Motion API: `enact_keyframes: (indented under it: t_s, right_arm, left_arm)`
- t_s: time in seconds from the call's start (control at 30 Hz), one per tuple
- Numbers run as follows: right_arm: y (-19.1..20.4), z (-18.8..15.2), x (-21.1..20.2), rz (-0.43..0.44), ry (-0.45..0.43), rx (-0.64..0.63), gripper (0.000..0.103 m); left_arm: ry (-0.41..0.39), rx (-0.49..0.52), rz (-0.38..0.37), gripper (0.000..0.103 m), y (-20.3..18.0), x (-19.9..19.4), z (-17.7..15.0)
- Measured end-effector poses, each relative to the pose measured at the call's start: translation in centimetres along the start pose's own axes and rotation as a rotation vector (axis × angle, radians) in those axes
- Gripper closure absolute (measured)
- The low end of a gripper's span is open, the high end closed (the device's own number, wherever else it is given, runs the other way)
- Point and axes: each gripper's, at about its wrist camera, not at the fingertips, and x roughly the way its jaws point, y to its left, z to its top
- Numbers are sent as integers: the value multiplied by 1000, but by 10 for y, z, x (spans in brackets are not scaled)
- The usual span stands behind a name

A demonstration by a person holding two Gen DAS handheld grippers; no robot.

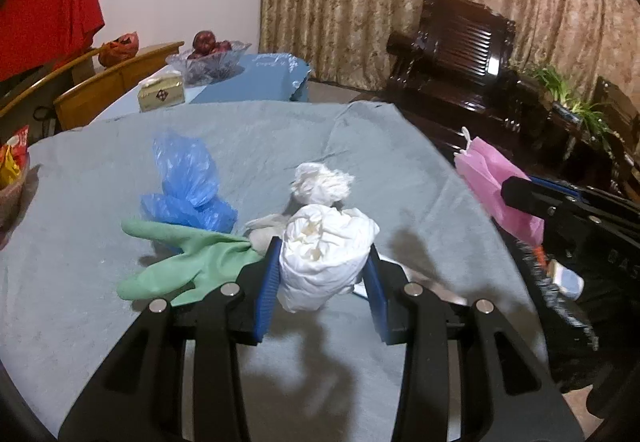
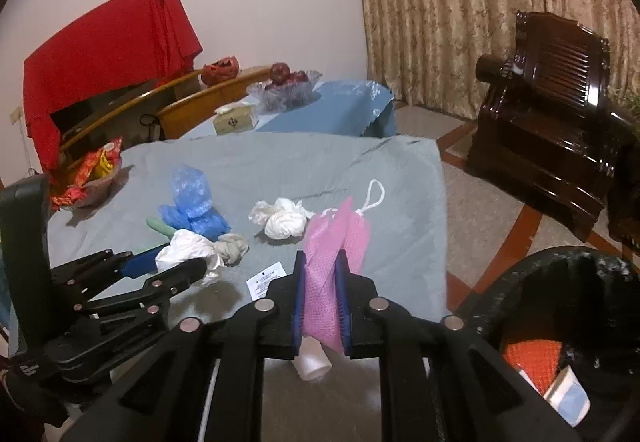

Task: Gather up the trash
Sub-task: 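Carry the pink mesh bag and tissue ball over the bin and open both tools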

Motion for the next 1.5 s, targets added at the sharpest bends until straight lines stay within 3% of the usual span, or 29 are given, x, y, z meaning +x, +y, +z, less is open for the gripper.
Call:
enact_keyframes:
  t_s: [0.33,0.87,1.5]
  right_arm:
    - [-30,-10,-57,-67,-43,31,89]
    - [-115,-43,-129,-255,-75,139,89]
    - [-193,-78,-146,-404,-30,242,89]
  left_arm:
    - [-27,53,-110,65,-52,-29,7]
    - [-49,171,-293,65,-156,-28,14]
    - [4,275,-410,64,-259,17,5]
